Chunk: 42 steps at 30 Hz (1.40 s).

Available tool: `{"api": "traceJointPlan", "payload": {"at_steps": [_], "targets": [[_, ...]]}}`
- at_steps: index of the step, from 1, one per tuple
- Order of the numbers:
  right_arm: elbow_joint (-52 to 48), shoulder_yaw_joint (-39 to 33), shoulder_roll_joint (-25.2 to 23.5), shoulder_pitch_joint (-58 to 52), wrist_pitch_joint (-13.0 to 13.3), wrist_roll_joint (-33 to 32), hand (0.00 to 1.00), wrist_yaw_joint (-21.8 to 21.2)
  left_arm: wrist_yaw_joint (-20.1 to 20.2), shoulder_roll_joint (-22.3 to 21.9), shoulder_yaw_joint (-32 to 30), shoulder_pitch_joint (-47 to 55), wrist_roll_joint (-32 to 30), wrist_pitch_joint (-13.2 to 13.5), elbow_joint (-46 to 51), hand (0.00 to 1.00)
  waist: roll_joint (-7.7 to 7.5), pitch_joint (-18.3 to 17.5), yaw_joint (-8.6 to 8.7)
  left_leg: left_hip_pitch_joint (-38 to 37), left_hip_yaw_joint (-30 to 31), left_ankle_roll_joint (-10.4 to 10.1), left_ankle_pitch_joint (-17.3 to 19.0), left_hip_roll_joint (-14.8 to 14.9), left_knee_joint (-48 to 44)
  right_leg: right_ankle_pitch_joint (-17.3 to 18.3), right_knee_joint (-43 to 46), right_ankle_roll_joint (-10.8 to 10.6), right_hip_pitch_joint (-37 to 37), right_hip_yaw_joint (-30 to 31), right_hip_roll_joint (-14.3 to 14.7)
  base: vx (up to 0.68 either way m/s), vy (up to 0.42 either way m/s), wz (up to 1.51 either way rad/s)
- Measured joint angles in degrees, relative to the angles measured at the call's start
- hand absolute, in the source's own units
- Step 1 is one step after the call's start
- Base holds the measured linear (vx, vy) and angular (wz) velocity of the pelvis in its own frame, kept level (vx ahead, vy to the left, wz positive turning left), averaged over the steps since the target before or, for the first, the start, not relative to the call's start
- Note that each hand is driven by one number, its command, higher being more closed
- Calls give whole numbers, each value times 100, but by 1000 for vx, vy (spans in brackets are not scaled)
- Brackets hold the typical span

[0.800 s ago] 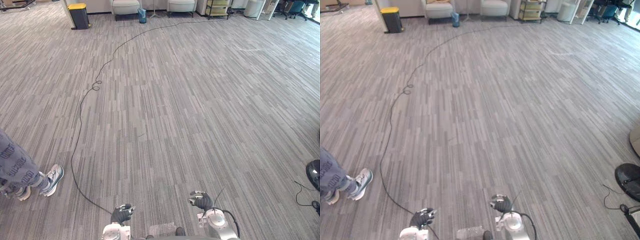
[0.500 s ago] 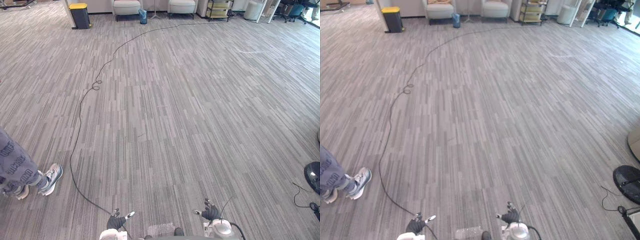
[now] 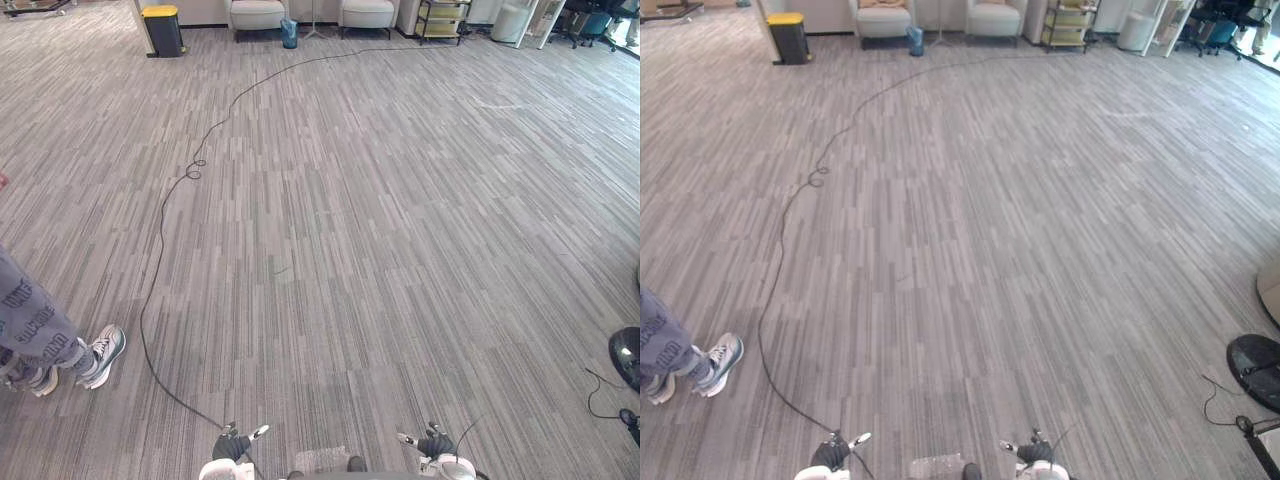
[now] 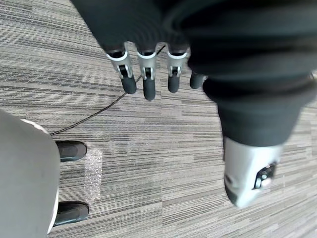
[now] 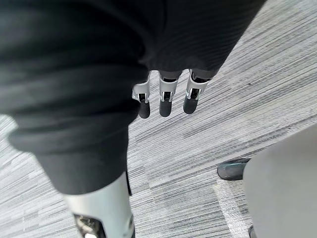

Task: Pick up cushions and gather them together orderly.

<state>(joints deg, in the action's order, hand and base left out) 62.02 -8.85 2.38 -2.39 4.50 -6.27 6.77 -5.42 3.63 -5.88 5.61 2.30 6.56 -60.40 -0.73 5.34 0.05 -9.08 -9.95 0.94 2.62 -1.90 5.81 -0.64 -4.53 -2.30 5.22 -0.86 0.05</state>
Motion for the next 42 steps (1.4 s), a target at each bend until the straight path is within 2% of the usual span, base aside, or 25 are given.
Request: {"api": "traceJointPlan", "payload": {"at_steps": [11, 14, 15, 17, 19, 21, 22, 23, 25, 26, 27, 29, 31, 32, 33, 34, 35, 36, 37, 38, 39, 40, 41, 42], "targets": [[17, -254, -27, -49, -83, -112, 0, -49, 56, -92, -219, -56, -60, -79, -62, 0, -1, 44, -6, 76, 209, 8, -18, -14, 4, 126, 93, 45, -8, -238, -25, -25, -32, 10], [-3, -460, -84, -48, -82, -125, 0, -50, 57, -132, -385, -65, -72, -81, -28, 0, -9, 94, -17, 129, 305, -2, -25, 4, 2, 306, 351, 78, -152, -373, -30, 6, -34, 19], [-27, -468, -135, -61, -74, -133, 0, -39, 56, -150, -477, -62, -80, -86, 9, 0, -26, 98, -25, 175, 332, -67, 21, 16, -24, 426, 509, 93, -223, -430, -35, 34, -39, 22], [-67, -554, -170, -62, -52, -164, 0, -33, 63, -138, -641, -102, -99, -97, 32, 0, -99, 159, -23, 378, 324, -174, 274, 42, -380, 603, 794, 113, -353, -524, -86, 32, -36, 24], [-276, -673, -252, -118, -47, -223, 0, 1, 62, -125, -832, -186, -97, -116, 96, 0, -127, 297, -35, 849, -253, -302, 872, 354, -1499, 839, 1131, 168, -431, -673, -119, 45, -82, 38], [-308, -665, -250, -127, -46, -267, 0, 10, 66, -175, -915, -197, -100, -125, 254, 0, -102, 357, -54, 1293, -649, -295, 1142, 677, -2682, 1106, 1438, 180, -519, -761, -92, 45, -74, 31], [-315, -658, -249, -128, -46, -266, 0, 11, 66, -224, -1085, -211, -97, -127, 317, 0, -96, 366, -53, 1622, -789, -263, 1203, 846, -3459, 1235, 1553, 188, -523, -805, -96, 32, -42, 20], [-316, -652, -247, -130, -46, -265, 0, 11, 60, -248, -1141, -209, -95, -128, 372, 0, -92, 370, -60, 1770, -853, -260, 1204, 943, -3846, 1305, 1575, 206, -498, -807, -90, 63, -10, 10], [-466, -635, -206, -151, -49, -266, 0, 18, 63, -339, -1279, -202, -94, -121, 524, 0, 35, 443, -92, 2272, -966, -174, 1088, 1353, -5154, 1476, 1601, 298, -274, -782, -5, 168, 64, -2], [-499, -614, -205, -157, -45, -266, 0, 38, 61, -324, -1296, -203, -95, -118, 587, 0, 15, 459, -97, 2422, -1073, -108, 1217, 1505, -5459, 1548, 1609, 310, -184, -766, -15, 233, 98, -7], [-498, -615, -204, -154, -50, -266, 0, 53, 61, -327, -1285, -176, -93, -115, 602, 0, 22, 454, -98, 2517, -1159, -116, 1409, 1599, -5346, 1608, 1608, 285, -109, -718, -62, 201, 84, -10], [-492, -615, -211, -90, -56, -267, 0, 57, 66, -324, -1250, -208, -92, -91, 649, 0, -18, 466, -144, 2775, -1280, -147, 1477, 1608, -4821, 1673, 1578, 228, -77, -625, -262, 331, 194, -17], [-486, -612, -224, -68, -57, -266, 0, 60, 65, -303, -1152, -248, -96, -68, 709, 0, -76, 500, -202, 3062, -1364, -247, 1210, 1411, -3951, 1780, 1381, 57, 78, -574, -590, 357, 254, -10], [-480, -594, -212, -62, -57, -265, 0, 62, 61, -291, -1032, -259, -93, -59, 743, 0, -69, 502, -240, 3133, -1344, -340, 857, 1279, -3285, 1849, 1280, -57, 175, -546, -735, 397, 344, -18], [-463, -479, -181, -50, -59, -262, 0, 61, 62, -299, -990, -261, -73, -43, 761, 0, -60, 498, -342, 3125, -1304, -280, 176, 1191, -2831, 1953, 1139, -203, 313, -457, -881, 433, 378, -27], [-429, -439, -164, -23, -58, -262, 0, 60, 67, -291, -990, -264, -55, -23, 763, 0, -135, 476, -371, 3115, -1321, -66, 119, 1061, -2885, 2003, 1080, -194, 373, -428, -982, 504, 380, -24], [-355, -418, -246, 44, -60, -246, 0, 41, 61, -244, -992, -277, -55, 11, 765, 0, -195, 439, -357, 3154, -1409, -11, 454, 993, -3082, 1921, 1084, -55, 426, -413, -1099, 577, 352, -13], [-374, -428, -356, 122, -56, -218, 0, 20, 71, -223, -999, -280, -46, 39, 773, 0, -218, 422, -355, 3268, -1397, 73, 837, 996, -3435, 1733, 1410, -51, 297, -304, -1126, 694, 397, -4], [-371, -444, -408, 110, -58, -208, 0, 13, 71, -214, -1004, -279, -48, 39, 781, 0, -267, 396, -375, 3241, -1441, 175, 933, 965, -3584, 1669, 1704, -151, 213, -265, -1218, 572, 337, 1], [-367, -452, -443, 78, -58, -155, 0, 6, 62, -195, -993, -280, -53, 29, 761, 0, -330, 366, -369, 3131, -1489, 225, 1110, 882, -3654, 1601, 2085, -351, 129, -203, -1331, 654, 368, 3], [-400, -456, -448, 57, -50, -93, 0, -3, 63, -160, -934, -281, -60, 15, 669, 0, -353, 362, -372, 2755, -1542, 264, 1401, 758, -3672, 1316, 3326, -695, -226, 50, -1458, 533, 280, -1], [-457, -448, -449, 47, -49, -85, 0, -15, 63, -120, -859, -282, -67, 7, 614, 0, -354, 367, -362, 2513, -1574, 282, 1489, 707, -3625, 1030, 4163, -854, -483, 216, -1485, 550, 255, -5], [-513, -440, -450, 24, -37, -76, 0, -32, 62, -82, -759, -288, -104, -27, 556, 0, -358, 375, -334, 2251, -1586, 302, 1574, 663, -3576, 836, 5027, -1008, -768, 313, -1481, 399, 130, -9], [-595, -433, -439, 13, -11, -58, 0, -56, 60, -78, -677, -290, -118, -78, 514, 0, -333, 398, -322, 1897, -1587, 286, 1704, 635, -3465, 780, 6013, -977, -1149, 327, -1429, 394, 105, -22]]}}
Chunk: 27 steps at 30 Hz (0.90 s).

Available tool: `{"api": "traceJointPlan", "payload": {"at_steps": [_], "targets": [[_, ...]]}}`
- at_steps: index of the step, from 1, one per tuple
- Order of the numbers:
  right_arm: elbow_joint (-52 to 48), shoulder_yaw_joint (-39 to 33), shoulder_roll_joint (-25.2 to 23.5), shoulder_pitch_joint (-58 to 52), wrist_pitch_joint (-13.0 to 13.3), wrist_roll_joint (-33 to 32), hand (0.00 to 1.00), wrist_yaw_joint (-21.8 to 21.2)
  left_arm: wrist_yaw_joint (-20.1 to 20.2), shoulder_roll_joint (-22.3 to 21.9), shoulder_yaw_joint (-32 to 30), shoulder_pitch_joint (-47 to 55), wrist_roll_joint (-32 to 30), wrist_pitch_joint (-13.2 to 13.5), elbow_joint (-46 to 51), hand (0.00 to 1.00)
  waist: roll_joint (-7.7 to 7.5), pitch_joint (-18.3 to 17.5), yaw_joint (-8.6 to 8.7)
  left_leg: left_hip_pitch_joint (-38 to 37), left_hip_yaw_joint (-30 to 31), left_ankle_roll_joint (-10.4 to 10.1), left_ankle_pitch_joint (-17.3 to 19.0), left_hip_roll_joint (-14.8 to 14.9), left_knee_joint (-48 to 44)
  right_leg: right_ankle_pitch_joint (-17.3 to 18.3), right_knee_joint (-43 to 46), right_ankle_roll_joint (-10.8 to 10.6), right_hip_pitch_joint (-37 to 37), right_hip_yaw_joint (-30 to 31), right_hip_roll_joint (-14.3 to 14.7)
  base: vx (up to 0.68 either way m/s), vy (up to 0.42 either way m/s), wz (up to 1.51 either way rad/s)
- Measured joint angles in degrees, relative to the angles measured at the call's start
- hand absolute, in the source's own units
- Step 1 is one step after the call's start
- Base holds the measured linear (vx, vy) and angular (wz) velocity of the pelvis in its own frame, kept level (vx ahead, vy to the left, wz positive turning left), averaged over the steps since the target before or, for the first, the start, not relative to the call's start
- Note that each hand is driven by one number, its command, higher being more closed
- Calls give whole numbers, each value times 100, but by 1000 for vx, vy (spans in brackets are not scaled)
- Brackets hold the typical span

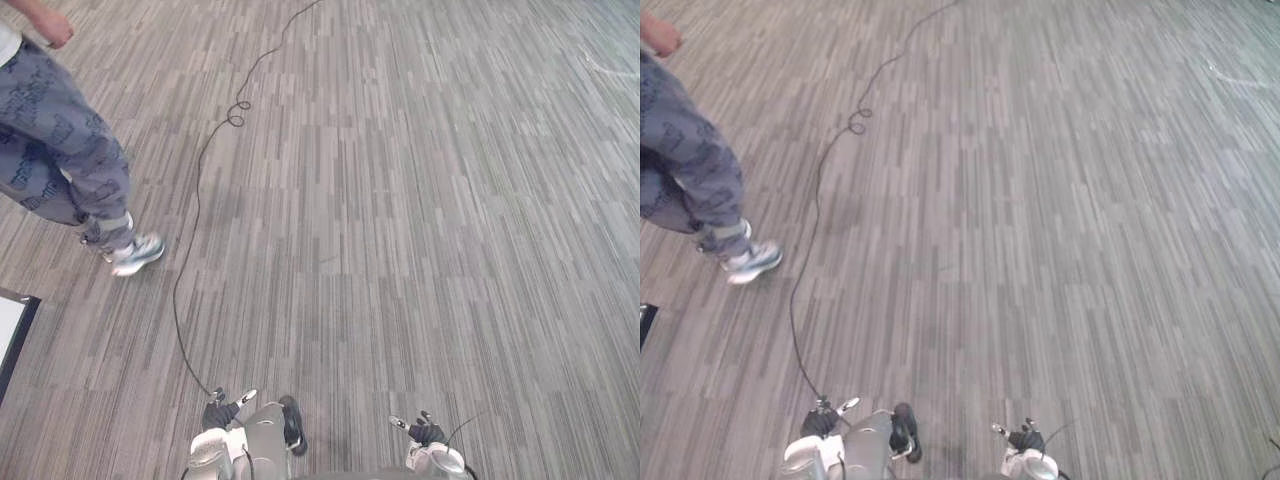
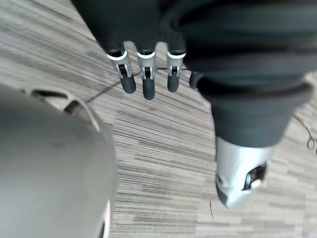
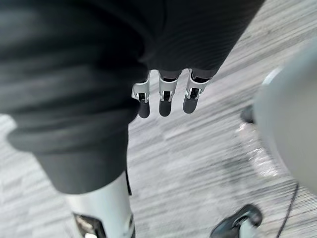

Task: Pick up cushions and gather them together orderly.

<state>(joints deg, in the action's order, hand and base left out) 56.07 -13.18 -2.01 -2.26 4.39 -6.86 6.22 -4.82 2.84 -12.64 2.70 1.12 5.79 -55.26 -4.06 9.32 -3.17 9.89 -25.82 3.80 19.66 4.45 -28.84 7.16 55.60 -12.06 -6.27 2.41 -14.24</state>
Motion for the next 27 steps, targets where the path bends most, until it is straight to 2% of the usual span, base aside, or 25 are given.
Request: {"api": "traceJointPlan", "payload": {"at_steps": [1, 3, 5, 7, 8, 9, 10, 11, 12, 13, 14, 15, 16, 17, 18, 19, 21, 22, 24, 25, 26, 27], "targets": [[-119, 4, 15, -19, 36, 4, 0, -18, 3, -28, 22, -31, -7, -24, -18, 0, 88, 57, 3, -429, -22, -54, 127, 2, 212, 84, 818, 139, -435, -61, 128, 443, 93, -30], [-341, 4, 29, -28, 86, 4, 0, -43, 4, -61, 25, -39, -6, -49, -59, 0, 122, 90, 63, -1142, -61, -165, 222, 2, 693, 334, 1193, 549, -1159, -590, 247, 480, 71, -17], [-454, -5, 29, -41, 128, 6, 0, -60, 7, -96, 33, -95, 4, -50, -81, 0, 82, 131, 125, -1647, -62, -340, 282, 8, 1059, 475, 654, 697, -1732, -1222, 247, 451, 30, 7], [-527, -21, 50, -36, 148, 5, 0, -63, 8, -156, 94, -225, 12, -57, -218, 0, 69, 143, 181, -2027, -23, -493, 359, 7, 1337, 470, -421, 772, -2151, -1747, 275, 477, -47, 20], [-478, -23, 131, 14, 145, 8, 0, -66, 7, -222, 116, -271, 13, -60, -288, 0, 108, 168, 247, -2293, 18, -512, 357, 15, 1589, 361, -1357, 893, -2224, -1974, 408, 564, -91, 39], [-354, -19, 191, 28, 143, 16, 0, -69, 11, -257, 180, -293, 10, -60, -325, 0, 151, 190, 333, -2509, 178, -523, 351, 26, 1752, 104, -2292, 1004, -2197, -2005, 629, 641, -120, 51], [-269, -32, 206, 15, 136, -12, 0, -83, 11, -248, 256, -307, 8, -58, -381, 0, 144, 193, 350, -2631, 340, -541, 341, -3, 1831, -151, -2856, 1062, -2146, -1899, 773, 837, -183, 63], [-254, -168, 218, 38, 135, -43, 0, -86, 16, -285, 247, -320, 5, -64, -414, 0, 196, 218, 383, -2842, 626, -603, 333, 54, 1851, -740, -3006, 1740, -2083, -1699, 994, 875, -193, 44], [-254, -239, 311, 164, 119, 25, 0, -75, 28, -409, 163, -334, -52, -82, -413, 0, 467, 282, 351, -2861, 791, -946, 132, 306, 1647, -477, -2743, 1793, -2006, -1909, 1036, 724, -174, 37], [-255, -271, 317, 172, 106, 14, 0, -78, 32, -469, 71, -382, -107, -94, -407, 0, 515, 301, 344, -2727, 959, -1114, -84, 384, 1289, -238, -2573, 1782, -1970, -1954, 1028, 688, -195, 22], [-275, -365, 311, 176, 80, 37, 0, -93, 28, -544, 5, -410, -110, -104, -389, 0, 590, 321, 338, -2449, 1174, -979, -436, 525, 499, 40, -2505, 1769, -1794, -2021, 1082, 679, -245, 28], [-271, -361, 335, 172, 59, 64, 0, -93, 22, -593, -151, -398, -111, -116, -382, 0, 694, 378, 354, -1940, 1475, -814, -1142, 755, -866, 297, -2603, 1778, -1382, -2064, 1179, 808, -247, 15], [-266, -351, 360, 175, 41, 57, 0, -72, 20, -615, -222, -392, -107, -113, -309, 0, 756, 400, 316, -1432, 1661, -775, -1397, 983, -2010, 432, -2764, 1821, -1064, -2049, 1292, 651, -156, -2], [-253, -342, 355, 176, 20, 52, 0, -55, 28, -611, -256, -388, -109, -107, -223, 0, 771, 419, 277, -1047, 1687, -775, -1343, 1155, -2880, 555, -2893, 1834, -757, -2011, 1399, 624, -81, -25], [-190, -216, 328, 181, 17, 7, 0, -41, 27, -592, -357, -385, -109, -104, -106, 0, 730, 439, 230, -497, 1601, -757, -1142, 1350, -3700, 724, -3143, 1842, -206, -1926, 1524, 606, -61, -29], [-119, -156, 292, 208, 15, 0, 0, -38, 26, -563, -384, -370, -105, -101, -25, 0, 654, 465, 216, -232, 1489, -707, -1003, 1389, -3834, 833, -3318, 1819, 118, -1860, 1529, 600, -56, -29], [-106, -10, 208, 191, -31, -21, 0, -19, 31, -520, -372, -365, -94, -69, 190, 0, 522, 446, 99, 394, 1067, -643, -680, 1444, -3493, 940, -3707, 1724, 666, -1654, 1520, 480, -10, -44], [-112, 75, 173, 198, -45, -48, 0, -19, 40, -526, -366, -356, -90, -1, 296, 0, 494, 420, -8, 804, 781, -612, -516, 1434, -2849, 999, -3974, 1636, 988, -1502, 1497, 519, 49, -59], [-108, 192, 149, 203, -52, -51, 0, -7, 47, -525, -363, -336, -84, 28, 387, 0, 488, 422, -39, 1127, 531, -586, -511, 1224, -1681, 1119, -4242, 1453, 1421, -1337, 1360, 680, 156, -51], [-105, 218, 142, 212, -52, -49, 0, -3, 47, -531, -371, -323, -82, 71, 408, 0, 468, 418, -63, 1233, 467, -612, -691, 931, -558, 1194, -4399, 1334, 1713, -1217, 1196, 834, 282, -56], [-99, 218, 135, 225, -48, -49, 0, 9, 47, -533, -371, -300, -78, 109, 410, 0, 460, 410, -104, 1232, 480, -653, -924, 775, 141, 1244, -4473, 1256, 1862, -1089, 1099, 828, 344, -80], [-68, 230, 114, 241, -44, -49, 0, 26, 47, -532, -370, -275, -60, 128, 405, 0, 428, 388, -187, 1192, 660, -585, -1645, 577, 530, 1303, -4564, 1173, 2010, -881, 1008, 680, 316, -74]]}}
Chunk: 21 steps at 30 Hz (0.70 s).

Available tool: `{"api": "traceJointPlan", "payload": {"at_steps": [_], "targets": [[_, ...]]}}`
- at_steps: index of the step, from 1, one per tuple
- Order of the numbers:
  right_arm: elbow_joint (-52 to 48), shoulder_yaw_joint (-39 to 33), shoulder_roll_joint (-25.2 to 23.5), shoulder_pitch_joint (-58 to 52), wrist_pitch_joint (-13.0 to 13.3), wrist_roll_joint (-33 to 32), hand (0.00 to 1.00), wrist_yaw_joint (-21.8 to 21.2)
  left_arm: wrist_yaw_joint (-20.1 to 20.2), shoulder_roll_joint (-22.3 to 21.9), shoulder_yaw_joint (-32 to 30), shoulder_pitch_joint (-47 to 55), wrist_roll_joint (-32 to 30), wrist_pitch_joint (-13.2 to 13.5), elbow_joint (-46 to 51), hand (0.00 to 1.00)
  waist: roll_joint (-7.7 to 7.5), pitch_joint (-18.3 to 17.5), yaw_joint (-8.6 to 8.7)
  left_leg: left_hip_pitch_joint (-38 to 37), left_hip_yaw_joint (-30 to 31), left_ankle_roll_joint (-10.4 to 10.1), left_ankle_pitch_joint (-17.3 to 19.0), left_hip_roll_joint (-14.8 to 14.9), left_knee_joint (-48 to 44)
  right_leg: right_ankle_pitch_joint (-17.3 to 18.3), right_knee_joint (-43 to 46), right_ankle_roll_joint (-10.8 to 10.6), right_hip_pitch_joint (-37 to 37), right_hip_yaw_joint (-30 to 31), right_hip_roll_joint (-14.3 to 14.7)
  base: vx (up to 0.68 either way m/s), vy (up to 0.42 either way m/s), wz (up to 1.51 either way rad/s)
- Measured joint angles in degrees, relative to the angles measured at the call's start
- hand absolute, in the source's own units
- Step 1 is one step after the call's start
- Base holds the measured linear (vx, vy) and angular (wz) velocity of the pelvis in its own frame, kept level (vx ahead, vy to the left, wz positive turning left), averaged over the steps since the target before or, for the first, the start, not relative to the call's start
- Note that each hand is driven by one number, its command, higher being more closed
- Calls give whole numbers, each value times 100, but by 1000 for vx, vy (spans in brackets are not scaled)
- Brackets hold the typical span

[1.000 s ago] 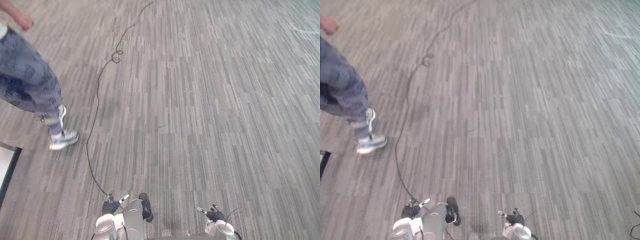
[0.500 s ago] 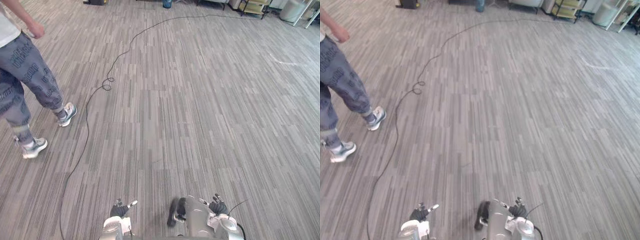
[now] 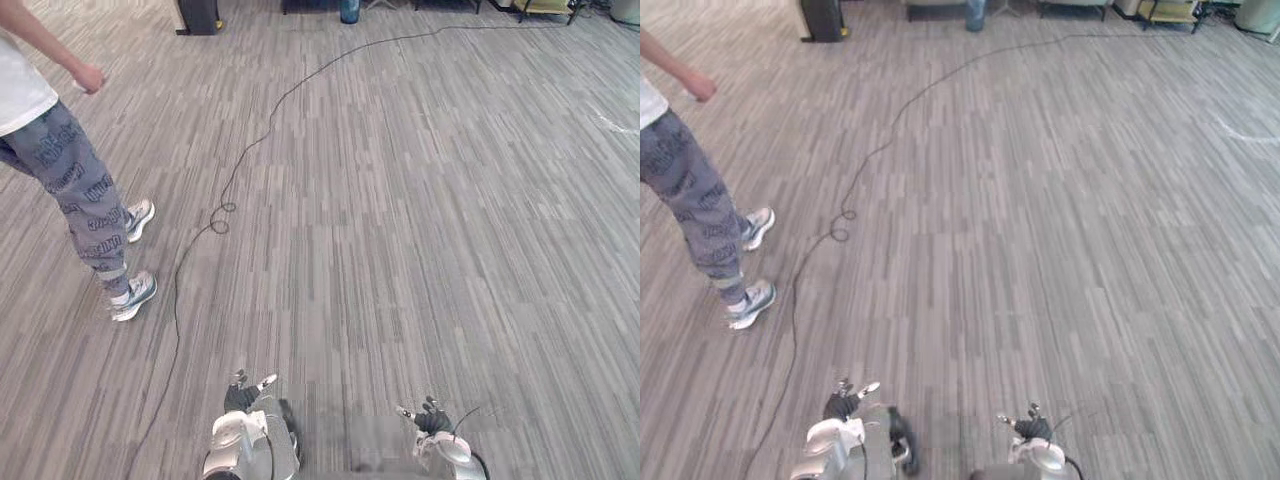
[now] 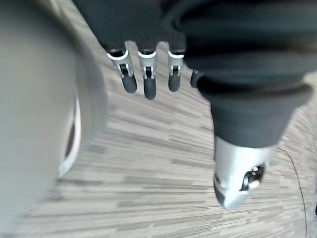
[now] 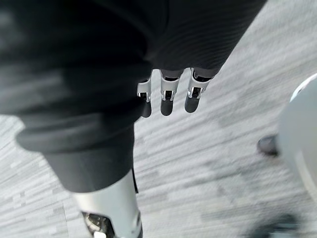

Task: Pick up cushions and gather them together orderly.

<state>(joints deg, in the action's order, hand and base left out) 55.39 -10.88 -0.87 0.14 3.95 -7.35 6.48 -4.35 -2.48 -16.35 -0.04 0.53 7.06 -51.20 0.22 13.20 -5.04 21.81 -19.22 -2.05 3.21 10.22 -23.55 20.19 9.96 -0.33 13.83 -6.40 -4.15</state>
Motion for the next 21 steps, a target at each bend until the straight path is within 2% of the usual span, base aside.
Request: {"api": "traceJointPlan", "payload": {"at_steps": [1, 2, 4, 5, 6, 7, 8, 9, 10, 11, 12, 13, 15, 16, 17, 18, 19, 20, 21], "targets": [[82, 6, -103, -10, -5, 1, 0, 24, 0, 132, 0, 14, 10, -2, -31, 0, -190, -131, -6, -43, 42, 160, 66, -292, -6, -70, -10, 104, 5, 272, -224, 675, 318, -48], [74, -14, -182, -5, 2, 1, 0, 21, -1, 172, -1, 14, 10, -4, -38, 0, -263, -174, 30, -14, 28, 244, 248, -330, -107, -230, 106, 185, -106, 416, -284, 541, 261, -21], [80, -9, -268, -67, -4, 20, 0, 10, -1, 252, -48, 44, 14, -16, -44, 0, -423, -258, 2, -33, -15, 488, 679, -345, -679, -474, 741, -75, -249, 806, -420, 683, 332, -13], [50, -31, -265, -84, -2, 47, 0, 10, -18, 314, -28, 42, 34, -33, -65, 0, -544, -285, -42, -279, -151, 581, 947, -424, -821, -634, 1577, -330, -469, 1004, -534, 780, 320, -44], [-40, -17, -265, -80, 13, 61, 0, 6, -29, 380, 32, 46, 74, -55, -144, 0, -581, -259, -78, -641, -274, 622, 1163, -468, -780, -905, 2767, -745, -869, 1134, -590, 598, 205, -61], [-66, 13, -267, -83, 54, 69, 0, -8, -36, 409, 59, 51, 82, -92, -241, 0, -567, -245, -47, -947, -344, 615, 1283, -480, -719, -1064, 3702, -1049, -1209, 1134, -588, 518, 133, -71], [-81, 46, -265, -97, 90, 69, 0, -28, -50, 424, 72, 56, 85, -136, -327, 0, -568, -224, 4, -1397, -480, 638, 1329, -484, -636, -1132, 4844, -1172, -1672, 908, -649, 467, 91, -68], [-83, 49, -264, -139, 88, 73, 0, -43, -55, 417, 114, 70, 84, -140, -354, 0, -549, -215, 12, -1772, -603, 636, 1351, -476, -454, -1047, 5389, -992, -2038, 621, -726, 537, 98, -86], [-108, 46, -261, -177, 92, 77, 0, -54, -57, 378, 183, 100, 84, -140, -365, 0, -404, -214, 30, -2237, -747, 559, 1456, -401, -97, -894, 5609, -719, -2437, 270, -711, 447, 89, -91], [-280, 44, -262, -213, 97, 109, 0, -61, -56, 349, 217, 121, 84, -140, -392, 0, -327, -228, 54, -2533, -846, 409, 1557, -361, 183, -804, 5586, -574, -2757, -22, -707, 459, 104, -97], [-394, 70, -266, -206, 123, 143, 0, -97, -50, 343, 224, 103, 83, -142, -463, 0, -360, -209, 149, -2955, -1046, 203, 1670, -355, 555, -677, 5306, -381, -3214, -515, -780, 379, 80, -76], [-450, 58, -265, -208, 126, 175, 0, -100, -47, 374, 239, 70, 83, -146, -529, 0, -399, -198, 195, -3132, -1158, 146, 1699, -356, 640, -652, 4954, -339, -3419, -829, -841, 468, 46, -71], [-457, -25, -210, -182, 136, 181, 0, -99, -41, 370, 323, 26, 82, -163, -678, 0, -396, -194, 295, -3634, -1510, 39, 1689, -375, 1034, -721, 3291, -82, -3679, -1839, -835, 480, -16, -60], [-422, -24, -180, -145, 135, 181, 0, -113, -42, 392, 419, 15, 81, -165, -715, 0, -392, -191, 348, -3803, -1525, 20, 1678, -393, 1152, -870, 2635, 24, -3705, -2037, -738, 556, -40, -33], [-336, -30, -138, -110, 129, 190, 0, -125, -34, 400, 502, -3, 78, -160, -794, 0, -395, -192, 433, -4011, -1495, -1, 1666, -444, 1306, -1189, 1820, 74, -3667, -2120, -598, 525, -50, -2], [-270, -42, -108, -102, 127, 227, 0, -137, -28, 384, 506, -7, 71, -166, -817, 0, -422, -204, 465, -4177, -1425, -80, 1623, -512, 1419, -1478, 1398, 232, -3655, -2085, -507, 600, -98, 6], [-266, -71, -54, -96, 109, 271, 0, -159, -24, 327, 481, 10, 69, -176, -839, 0, -346, -213, 482, -4382, -1277, -227, 1542, -447, 1412, -1962, 1580, 898, -3656, -1882, -365, 643, -150, -7], [-271, -126, -19, -97, 102, 291, 0, -164, -22, 266, 433, 13, 30, -179, -812, 0, -213, -267, 487, -4346, -1116, -451, 1414, -221, 1072, -1655, 1815, 903, -3616, -1935, -296, 641, -173, -9], [-297, -218, -19, -96, 109, 288, 0, -178, -24, 245, 431, 1, -28, -179, -787, 0, -150, -277, 514, -4098, -848, -582, 1317, 43, 312, -1429, 1899, 907, -3507, -1987, -208, 724, -266, -17]]}}
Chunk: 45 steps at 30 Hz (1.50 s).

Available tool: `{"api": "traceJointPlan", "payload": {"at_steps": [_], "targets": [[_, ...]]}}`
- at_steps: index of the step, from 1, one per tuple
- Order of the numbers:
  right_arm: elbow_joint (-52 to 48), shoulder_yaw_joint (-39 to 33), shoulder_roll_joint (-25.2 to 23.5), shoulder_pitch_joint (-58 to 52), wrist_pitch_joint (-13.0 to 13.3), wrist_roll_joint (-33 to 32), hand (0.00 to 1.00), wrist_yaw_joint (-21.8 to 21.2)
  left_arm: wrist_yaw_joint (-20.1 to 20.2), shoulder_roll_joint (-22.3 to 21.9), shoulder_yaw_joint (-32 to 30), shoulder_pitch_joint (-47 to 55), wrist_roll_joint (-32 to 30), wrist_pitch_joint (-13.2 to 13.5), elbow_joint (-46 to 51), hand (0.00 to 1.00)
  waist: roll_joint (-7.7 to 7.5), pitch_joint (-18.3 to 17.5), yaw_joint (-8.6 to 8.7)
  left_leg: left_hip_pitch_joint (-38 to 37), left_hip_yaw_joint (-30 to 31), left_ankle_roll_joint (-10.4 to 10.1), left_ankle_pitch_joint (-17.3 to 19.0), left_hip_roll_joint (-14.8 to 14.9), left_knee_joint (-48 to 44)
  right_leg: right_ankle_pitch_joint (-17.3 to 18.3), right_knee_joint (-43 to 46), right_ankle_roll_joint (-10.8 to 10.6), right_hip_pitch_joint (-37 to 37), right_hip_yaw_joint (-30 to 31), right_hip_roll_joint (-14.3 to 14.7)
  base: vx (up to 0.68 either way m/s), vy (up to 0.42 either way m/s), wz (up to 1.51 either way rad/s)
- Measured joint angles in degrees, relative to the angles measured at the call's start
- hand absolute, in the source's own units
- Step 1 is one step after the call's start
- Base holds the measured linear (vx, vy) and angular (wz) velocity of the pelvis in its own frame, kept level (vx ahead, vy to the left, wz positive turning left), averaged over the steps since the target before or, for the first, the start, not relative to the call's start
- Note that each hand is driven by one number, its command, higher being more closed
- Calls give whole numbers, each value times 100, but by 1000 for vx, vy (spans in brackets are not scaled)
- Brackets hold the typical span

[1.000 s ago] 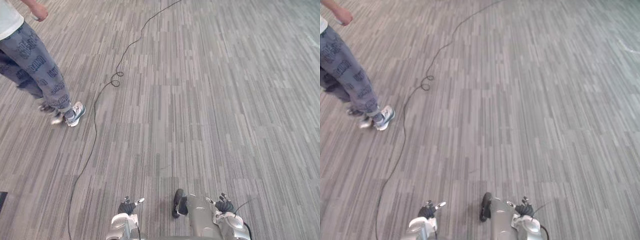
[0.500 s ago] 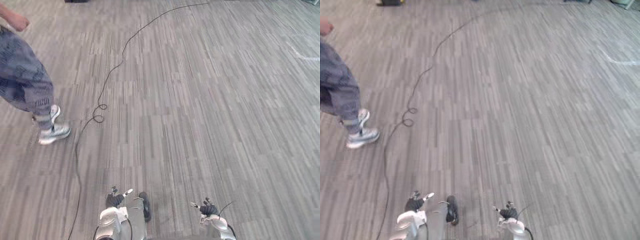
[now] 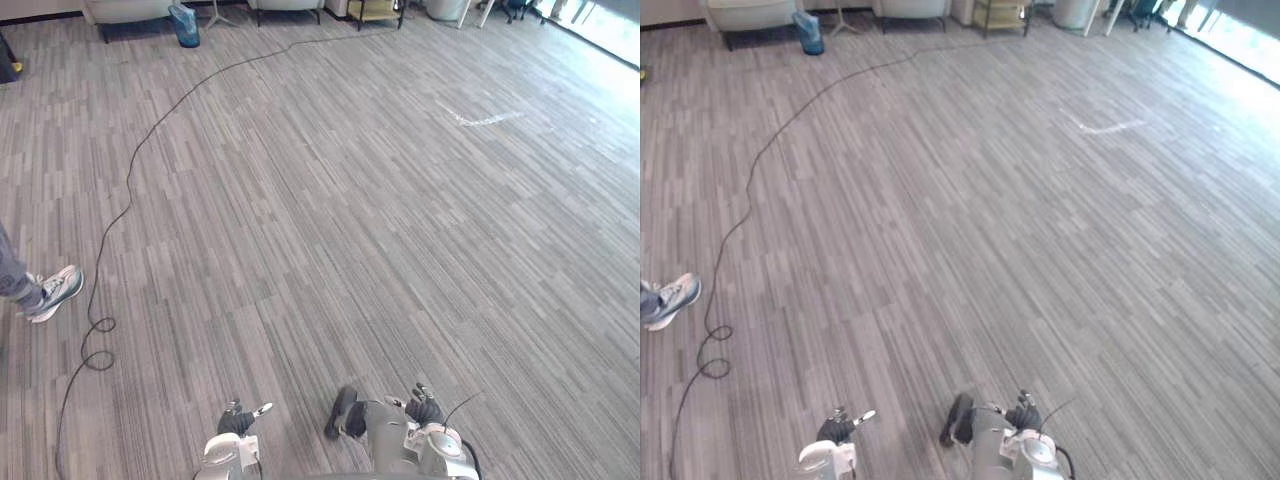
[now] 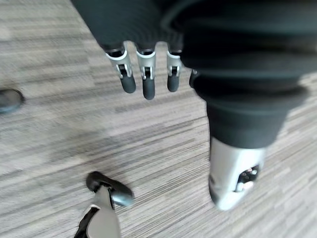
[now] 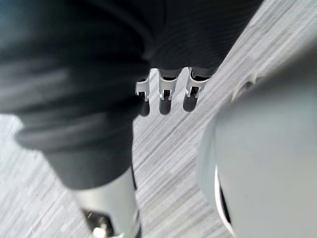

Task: Pick up cushions and gather them together orderly.

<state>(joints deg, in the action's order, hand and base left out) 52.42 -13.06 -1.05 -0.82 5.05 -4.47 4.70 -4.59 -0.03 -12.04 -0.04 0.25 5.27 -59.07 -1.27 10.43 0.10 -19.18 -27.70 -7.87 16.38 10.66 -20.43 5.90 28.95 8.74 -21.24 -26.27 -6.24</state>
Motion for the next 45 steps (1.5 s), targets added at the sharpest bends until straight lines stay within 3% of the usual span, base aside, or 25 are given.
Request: {"api": "traceJointPlan", "payload": {"at_steps": [2, 3, 5, 7, 10, 13, 14, 16, 18, 20, 21, 23, 24, 28, 30, 31, 32, 33, 34, 35, 36, 38, 41, 43, 45], "targets": [[-78, -24, 60, 18, -9, -1, 0, 9, 4, -92, -184, -43, -19, -16, 105, 0, 272, 145, -12, 950, 750, 526, -1137, 646, -2447, 395, -108, 8, 470, 109, 415, 694, -215, -55], [-77, -12, 105, 62, -33, -6, 0, 32, 5, -179, -264, 33, -19, -34, 217, 0, 427, 270, -57, 1573, 1036, 449, -1062, 892, -3849, 583, -313, 79, 953, 389, 741, 561, -45, -88], [72, 73, 71, 131, -92, -21, 0, 49, 14, -112, -257, 35, -12, -44, 408, 0, 334, 351, -122, 2180, 1116, 416, -641, 822, -4518, 760, -542, 113, 1514, 694, 844, 486, 1, -90], [111, 221, 7, 83, -128, -25, 0, 58, 16, -69, -250, 92, 1, 6, 604, 0, 144, 355, -216, 2838, 1064, 475, -283, 592, -4195, 814, -973, -4, 2111, 1064, 846, 467, 6, -90], [170, 390, -65, 58, -177, -25, 0, 76, 15, -83, -283, 219, 36, 132, 841, 0, 134, 320, -374, 3690, 1145, 526, -146, 222, -2387, 980, -1557, -193, 2871, 1754, 829, 627, 128, -105], [277, 507, -124, 75, -175, -20, 0, 98, 10, -154, -513, 390, 190, 192, 898, 0, 149, 260, -469, 4068, 1433, 378, -762, -139, -68, 1342, -1780, -536, 3368, 2393, 704, 649, 290, -104], [334, 589, -136, 70, -184, -18, 0, 98, 15, -132, -507, 380, 276, 207, 905, 0, 40, 189, -604, 4069, 1501, 459, -1348, -207, -152, 1505, -1789, -600, 3456, 2653, 577, 866, 432, -118], [374, 713, -245, 42, -219, -4, 0, 60, 20, 4, -511, 358, 250, 200, 893, 0, -283, -61, -672, 4091, 1333, 718, -1086, -387, -544, 1440, -1554, -682, 3396, 3039, 301, 730, 359, -88], [319, 660, -246, 29, -203, 4, 0, 45, 5, 130, -514, 352, 275, 179, 796, 0, -482, -101, -679, 3688, 918, 925, -541, -444, -868, 1190, 93, -1122, 2892, 3261, 61, 703, 358, -58], [289, 651, -238, 16, -140, 4, 0, 40, -22, 164, -505, 285, 327, 151, 586, 0, -462, -72, -632, 3010, 760, 1013, -249, -557, -772, 739, 2180, -1843, 2144, 3156, -86, 553, 247, -60], [267, 647, -234, -8, -109, 3, 0, 36, -23, 149, -493, 252, 328, 127, 470, 0, -374, -26, -599, 2687, 746, 994, -131, -560, -649, 726, 2740, -1850, 1939, 2960, -127, 635, 244, -65], [152, 642, -238, -120, -88, 18, 0, 7, -26, 96, -484, 204, 325, 57, 256, 0, -216, -8, -551, 1778, 435, 956, 8, -564, -52, 856, 3431, -1517, 1196, 2201, -328, 526, 186, -74], [7, 639, -242, -119, -77, 35, 0, -3, -23, 82, -486, 164, 322, 50, 209, 0, -131, 41, -501, 1359, 312, 853, 113, -566, 293, 943, 3287, -1303, 717, 1653, -415, 440, 127, -67], [-24, 367, -234, -7, -31, 151, 0, -16, -18, 126, -441, 131, 303, 31, 94, 0, -190, 60, -287, 539, 85, 687, 219, -602, 853, 857, 1321, -1003, 77, 426, -413, 433, 47, -20], [-9, 247, -204, -16, -33, 226, 0, -9, -1, 100, -216, 151, 123, 33, 104, 0, -220, 44, -246, -20, 162, 623, 252, -819, 1233, 134, -212, -828, 15, 616, -190, 657, -46, 26], [10, 256, -186, -23, -38, 226, 0, -9, 2, 98, -221, 158, 85, 34, 111, 0, -252, 20, -241, -130, 211, 593, 268, -871, 1261, -79, -255, -631, 20, 714, -182, 757, -112, 32], [-3, 306, -92, -1, -50, 229, 0, -31, 3, -3, -238, 143, 1, 25, 90, 0, -166, -3, -198, -323, 428, 509, 316, -794, 1123, -261, 158, -220, 28, 831, -103, 527, -122, 16], [17, 301, -23, 1, -54, 229, 0, -36, 15, -91, -220, 190, -25, 29, 100, 0, 32, -147, -199, -110, 606, 481, 301, -562, 582, 53, 294, -275, 44, 779, -52, 622, -184, 12], [17, 298, -4, -3, -68, 231, 0, -36, 27, -132, -213, 191, -27, 32, 117, 0, 93, -184, -195, 146, 746, 477, 286, -398, -69, 215, 329, -291, 107, 758, 6, 464, -179, 3], [-29, 299, 16, 17, -86, 224, 0, -39, 36, -194, -270, 153, -28, 30, 129, 0, 295, -140, -150, 793, 1052, 417, -19, -2, -1642, 439, 272, -264, 313, 729, 215, 654, -252, -25], [-13, 326, 70, 86, -114, 216, 0, -28, 45, -237, -322, 174, -27, 21, 197, 0, 461, -55, -168, 1477, 1353, 502, -912, 417, -3265, 613, 124, -189, 658, 799, 509, 527, -166, -49], [74, 351, 69, 100, -165, 173, 0, 5, 63, -220, -392, 216, -25, 19, 286, 0, 539, 36, -266, 2064, 1437, 407, -708, 726, -4537, 897, -17, -38, 1250, 997, 766, 590, -54, -80], [141, 433, -5, -1, -186, 38, 0, 16, 124, -87, -377, 318, -18, 57, 530, 0, 238, 43, -306, 3042, 1284, 460, -282, 571, -4178, 1131, -642, -152, 2180, 1354, 778, 495, -18, -49], [144, 455, -25, -29, -226, -13, 0, 33, 124, -74, -391, 410, -9, 66, 636, 0, 212, 42, -342, 3562, 1194, 480, -212, 358, -3124, 1194, -1054, -252, 2639, 1584, 783, 569, 59, -55], [147, 468, -43, -16, -232, -13, 0, 39, 112, -138, -507, 447, 97, 128, 692, 0, 204, 40, -436, 3797, 1290, 414, -370, -10, -1222, 1337, -1303, -392, 2977, 1939, 699, 536, 142, -79]]}}
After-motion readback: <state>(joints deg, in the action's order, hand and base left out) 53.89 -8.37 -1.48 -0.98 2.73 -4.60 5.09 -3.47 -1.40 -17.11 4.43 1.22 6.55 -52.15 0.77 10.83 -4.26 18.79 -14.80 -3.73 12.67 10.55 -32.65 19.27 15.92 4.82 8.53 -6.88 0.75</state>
